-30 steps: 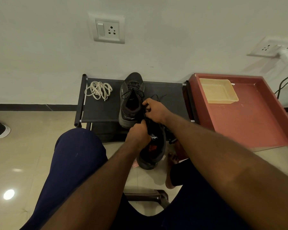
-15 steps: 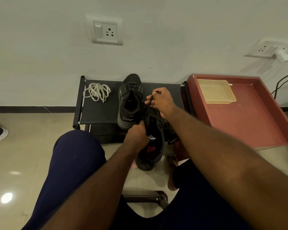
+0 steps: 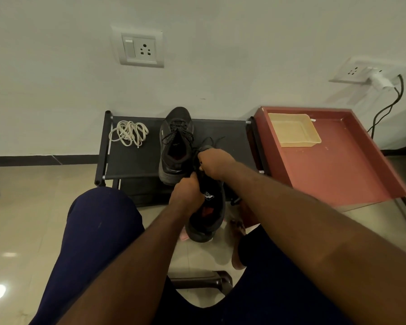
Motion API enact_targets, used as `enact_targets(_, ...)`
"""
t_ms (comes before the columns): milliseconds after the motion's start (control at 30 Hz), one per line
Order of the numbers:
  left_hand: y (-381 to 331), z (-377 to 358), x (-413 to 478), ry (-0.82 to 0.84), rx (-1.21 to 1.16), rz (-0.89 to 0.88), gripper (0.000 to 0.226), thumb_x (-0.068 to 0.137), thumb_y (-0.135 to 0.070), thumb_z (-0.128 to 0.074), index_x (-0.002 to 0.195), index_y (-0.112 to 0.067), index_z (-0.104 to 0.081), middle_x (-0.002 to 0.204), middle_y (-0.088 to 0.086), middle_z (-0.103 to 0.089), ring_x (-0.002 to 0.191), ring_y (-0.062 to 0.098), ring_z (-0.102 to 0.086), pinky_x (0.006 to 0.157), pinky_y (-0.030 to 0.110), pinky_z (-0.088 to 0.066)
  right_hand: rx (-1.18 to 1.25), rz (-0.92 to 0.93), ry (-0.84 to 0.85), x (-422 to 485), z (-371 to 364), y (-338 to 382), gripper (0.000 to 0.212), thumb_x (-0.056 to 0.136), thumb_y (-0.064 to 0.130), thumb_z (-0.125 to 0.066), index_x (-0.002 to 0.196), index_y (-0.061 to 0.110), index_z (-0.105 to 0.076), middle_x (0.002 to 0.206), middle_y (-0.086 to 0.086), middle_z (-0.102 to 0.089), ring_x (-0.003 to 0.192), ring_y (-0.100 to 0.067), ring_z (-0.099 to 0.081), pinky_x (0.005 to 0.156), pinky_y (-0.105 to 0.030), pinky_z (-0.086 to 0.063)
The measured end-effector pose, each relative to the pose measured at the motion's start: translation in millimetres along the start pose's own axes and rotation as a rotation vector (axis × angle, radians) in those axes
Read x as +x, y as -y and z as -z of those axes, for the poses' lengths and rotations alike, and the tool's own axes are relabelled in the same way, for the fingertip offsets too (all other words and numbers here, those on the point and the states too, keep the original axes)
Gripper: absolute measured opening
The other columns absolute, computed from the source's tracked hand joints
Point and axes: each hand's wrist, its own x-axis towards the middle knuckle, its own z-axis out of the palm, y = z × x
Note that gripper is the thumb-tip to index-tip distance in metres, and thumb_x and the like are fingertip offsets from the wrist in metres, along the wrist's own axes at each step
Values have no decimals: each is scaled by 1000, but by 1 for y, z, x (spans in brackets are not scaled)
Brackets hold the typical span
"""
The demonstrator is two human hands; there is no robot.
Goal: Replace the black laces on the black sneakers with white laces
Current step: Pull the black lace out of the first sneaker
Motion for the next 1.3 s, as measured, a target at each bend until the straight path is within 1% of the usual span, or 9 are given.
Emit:
enact_targets(267, -4, 0, -2, 13, 13, 21, 42, 87, -14, -56, 128, -9, -49, 114, 17, -65, 106, 39, -62, 86, 46, -51, -53, -37, -151, -2, 17, -13, 19, 99, 11, -43, 117, 6, -46, 114, -18, -64, 103, -39, -62, 74, -41, -36)
enact_targets(400, -1, -1, -3, 25, 25, 19, 45, 86, -12, -56, 131, -8, -47, 115, 18, -65, 106, 40, -62, 87, 47, -51, 600, -364, -450, 11, 38, -40, 14, 97, 6, -45, 110, 4, -48, 106, -15, -63, 100, -34, -61, 80, -43, -48)
enact_targets(500, -2, -1, -3, 28, 20, 15, 46, 86, -11, -55, 131, -9, -47, 114, 17, -64, 106, 39, -62, 87, 46, -52, 928, -360, -578, 14, 58, -54, 16, 99, 10, -42, 111, 13, -53, 110, -11, -62, 107, -32, -61, 93, -45, -52)
enact_targets(667, 0, 0, -4, 26, 8, 10, 44, 88, -12, -52, 132, -10, -46, 117, 18, -63, 108, 41, -60, 91, 48, -50, 845, -129, -517, -21, 47, -47, 46, 103, 12, -48, 149, 14, -41, 155, -3, -40, 144, -15, -33, 113, -18, -22)
enact_targets(767, 0, 1, -5, 16, -43, -3, 38, 89, -14, -50, 128, -10, -50, 115, 18, -64, 106, 40, -61, 92, 46, -50, 994, -286, -579, -50, 0, -41, 45, 100, 18, -57, 144, 13, -48, 144, -1, -53, 132, -13, -47, 106, -19, -32)
enact_targets(867, -2, 2, -6, 20, -56, 8, 38, 87, -9, -49, 125, -11, -51, 114, 16, -64, 105, 38, -62, 91, 46, -52, 1225, -497, -345, -77, -60, -22, 47, 91, 37, -70, 130, 14, -59, 120, 0, -66, 114, -16, -62, 94, -27, -49)
enact_targets(967, -5, 4, -7, 7, -63, 7, 40, 87, -7, -49, 127, -10, -52, 115, 17, -64, 107, 38, -61, 93, 46, -51, 1076, -422, -84, -81, -81, -6, 64, 77, 53, -73, 129, 19, -56, 117, 1, -67, 108, -20, -65, 90, -36, -55)
enact_targets(1100, -8, 6, -9, -42, -162, 22, 49, 83, -4, -47, 130, -14, -54, 118, 14, -65, 110, 37, -59, 96, 46, -50, 888, -504, -295, -79, -71, -9, 36, 93, 16, -52, 129, 19, -59, 113, -13, -69, 102, -32, -65, 89, -43, -55)
enact_targets(1300, -35, 23, -6, -293, -36, -114, 40, 90, -25, -59, 129, -13, -59, 115, 8, -68, 106, 27, -63, 89, 39, -52, 906, -522, -401, -75, -62, -10, 37, 95, 18, -47, 130, 25, -58, 110, -13, -69, 103, -36, -65, 89, -46, -54)
